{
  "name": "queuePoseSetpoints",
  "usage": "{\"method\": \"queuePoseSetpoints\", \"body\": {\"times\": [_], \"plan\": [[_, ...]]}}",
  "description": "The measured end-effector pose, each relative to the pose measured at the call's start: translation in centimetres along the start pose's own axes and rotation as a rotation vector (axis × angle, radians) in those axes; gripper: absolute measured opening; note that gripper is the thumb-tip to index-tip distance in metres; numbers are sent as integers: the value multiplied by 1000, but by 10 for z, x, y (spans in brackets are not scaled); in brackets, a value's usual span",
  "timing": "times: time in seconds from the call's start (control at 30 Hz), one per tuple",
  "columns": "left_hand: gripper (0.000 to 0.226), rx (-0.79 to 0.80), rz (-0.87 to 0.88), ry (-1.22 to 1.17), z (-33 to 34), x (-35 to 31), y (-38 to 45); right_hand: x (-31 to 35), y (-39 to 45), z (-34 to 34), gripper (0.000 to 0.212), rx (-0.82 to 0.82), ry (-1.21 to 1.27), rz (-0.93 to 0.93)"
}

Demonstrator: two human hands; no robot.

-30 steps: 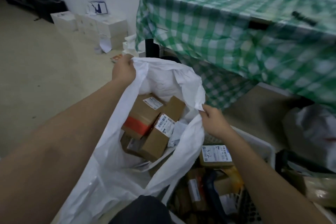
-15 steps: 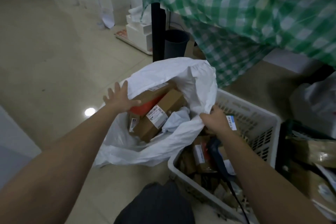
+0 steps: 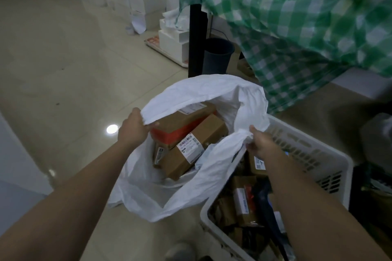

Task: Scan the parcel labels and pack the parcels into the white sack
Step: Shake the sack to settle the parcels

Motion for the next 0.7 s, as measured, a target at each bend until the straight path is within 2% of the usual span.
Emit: {"method": "queuePoseSetpoints", "body": {"times": [0.07,0.1,0.17,0.2,0.27,0.4,0.43,0.5,0.6,0.7], "plan": [[81,77,17,-18,0,-11,11,-9,2,14,33,22,-23,-17],[86,114,4,-39,0,-17,16,-11,-3,21,29,18,-75,-73],[68,141,-34,-135,-7,-31,23,-4,-25,34,23,41,-327,-283],[56,123,-28,-179,-15,-39,24,4,-42,37,17,58,-471,-389],[35,34,3,-257,-38,-53,28,28,-71,37,19,68,-582,-568],[22,-167,173,-336,-99,-91,31,64,-141,32,19,51,-408,-834],[22,-231,212,-335,-112,-99,30,60,-156,30,26,38,-378,-884],[28,-305,230,-245,-126,-106,26,38,-171,21,42,35,-452,-835],[29,-188,170,-30,-120,-94,15,6,-167,6,43,38,-746,-612],[26,-132,205,-85,-120,-84,2,22,-187,16,27,-25,-720,-728]]}}
Point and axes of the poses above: each hand's wrist, its own y-axis towards the middle knuckle, its own z-axis out of the palm, x = y × z, the point moved 1 cm from there along y, towards the middle knuckle, and after that the axes turned 11 degrees about y, right-handed, at the moved point
